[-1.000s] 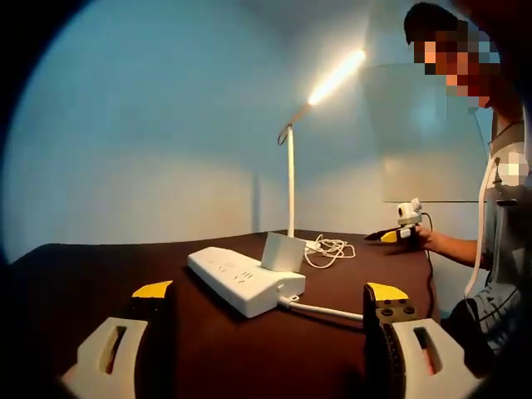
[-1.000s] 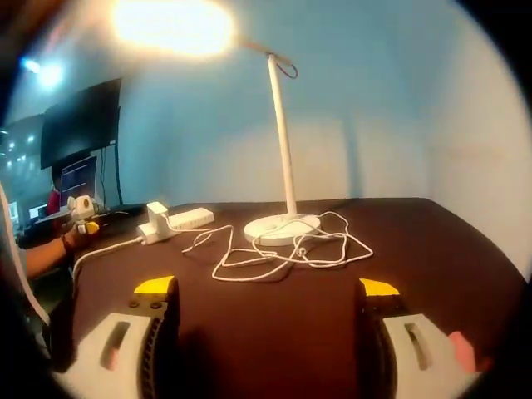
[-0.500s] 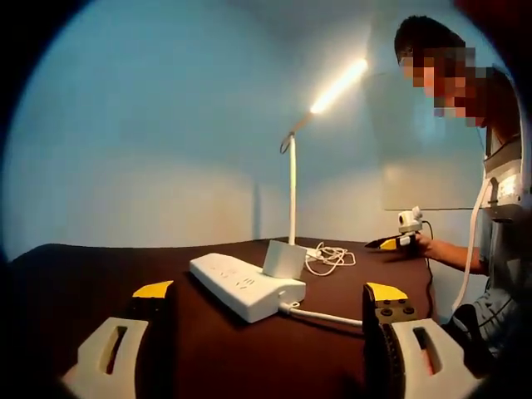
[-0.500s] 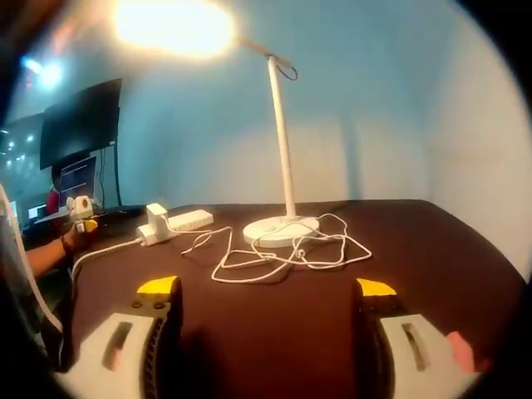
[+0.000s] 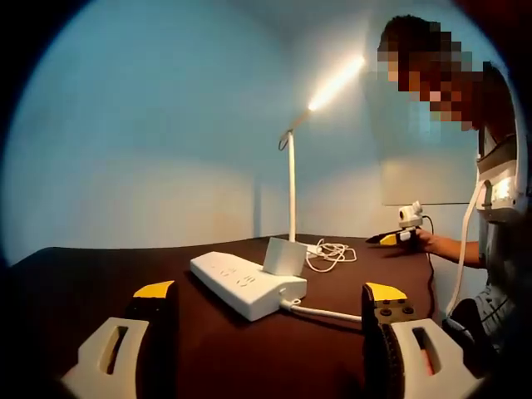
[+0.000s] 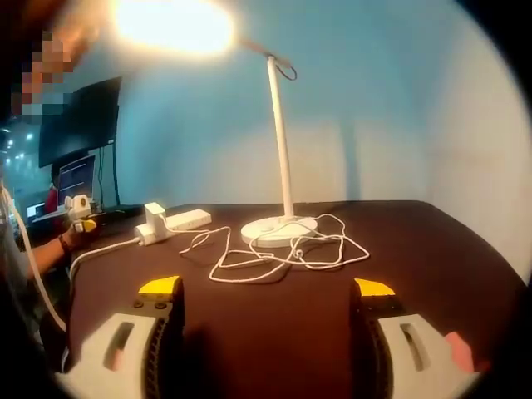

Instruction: Insert the desk lamp plug into the socket, turn on the power strip switch, turn on the lamp switch, then turn off the lamp switch, turn off the power strip switch, and remove the plug from the socket.

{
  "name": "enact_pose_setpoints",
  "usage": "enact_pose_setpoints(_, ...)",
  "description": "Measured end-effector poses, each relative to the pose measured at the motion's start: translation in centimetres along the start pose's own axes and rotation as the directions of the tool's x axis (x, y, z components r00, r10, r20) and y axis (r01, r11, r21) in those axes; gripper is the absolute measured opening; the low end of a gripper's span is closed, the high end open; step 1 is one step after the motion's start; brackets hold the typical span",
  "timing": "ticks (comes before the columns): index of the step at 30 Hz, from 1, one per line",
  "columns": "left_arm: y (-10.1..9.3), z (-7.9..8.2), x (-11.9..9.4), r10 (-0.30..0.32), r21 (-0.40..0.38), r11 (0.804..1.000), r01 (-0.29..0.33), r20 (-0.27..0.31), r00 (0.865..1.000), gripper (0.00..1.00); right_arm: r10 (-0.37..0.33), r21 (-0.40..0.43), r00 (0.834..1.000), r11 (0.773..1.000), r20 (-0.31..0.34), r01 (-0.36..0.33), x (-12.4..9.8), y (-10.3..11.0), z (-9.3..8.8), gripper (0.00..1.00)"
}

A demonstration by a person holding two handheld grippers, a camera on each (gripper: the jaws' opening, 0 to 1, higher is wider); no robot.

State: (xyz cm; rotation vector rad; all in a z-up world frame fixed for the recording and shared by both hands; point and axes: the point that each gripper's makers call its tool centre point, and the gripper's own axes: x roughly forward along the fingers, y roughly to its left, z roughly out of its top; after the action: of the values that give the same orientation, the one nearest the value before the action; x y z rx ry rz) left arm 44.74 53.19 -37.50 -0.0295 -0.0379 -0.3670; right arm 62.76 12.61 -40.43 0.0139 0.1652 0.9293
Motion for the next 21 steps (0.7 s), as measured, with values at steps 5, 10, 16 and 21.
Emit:
enact_pose_setpoints(5,-0.03,0.00,0.05,-0.003,0.001,1.000,0.003,0.000,1.000,0.87,-0.004,-0.007,1.000,1.000,-0.004,0.004,0.10,0.11,-0.07,0.82)
enact_pose_setpoints(10,0.07,-0.14,0.09,-0.004,0.005,1.000,0.004,-0.007,1.000,0.87,-0.005,-0.008,1.000,1.000,-0.006,0.005,0.20,0.27,-0.09,0.81)
enact_pose_setpoints(16,0.14,-0.28,0.15,-0.003,0.009,1.000,0.003,-0.015,1.000,0.86,-0.009,-0.010,1.000,1.000,-0.005,0.009,0.24,0.07,-0.02,0.80)
enact_pose_setpoints(21,0.14,-0.32,0.18,-0.004,0.009,1.000,0.004,-0.019,1.000,0.86,-0.008,-0.010,1.000,1.000,-0.007,0.008,0.27,-0.06,-0.02,0.80)
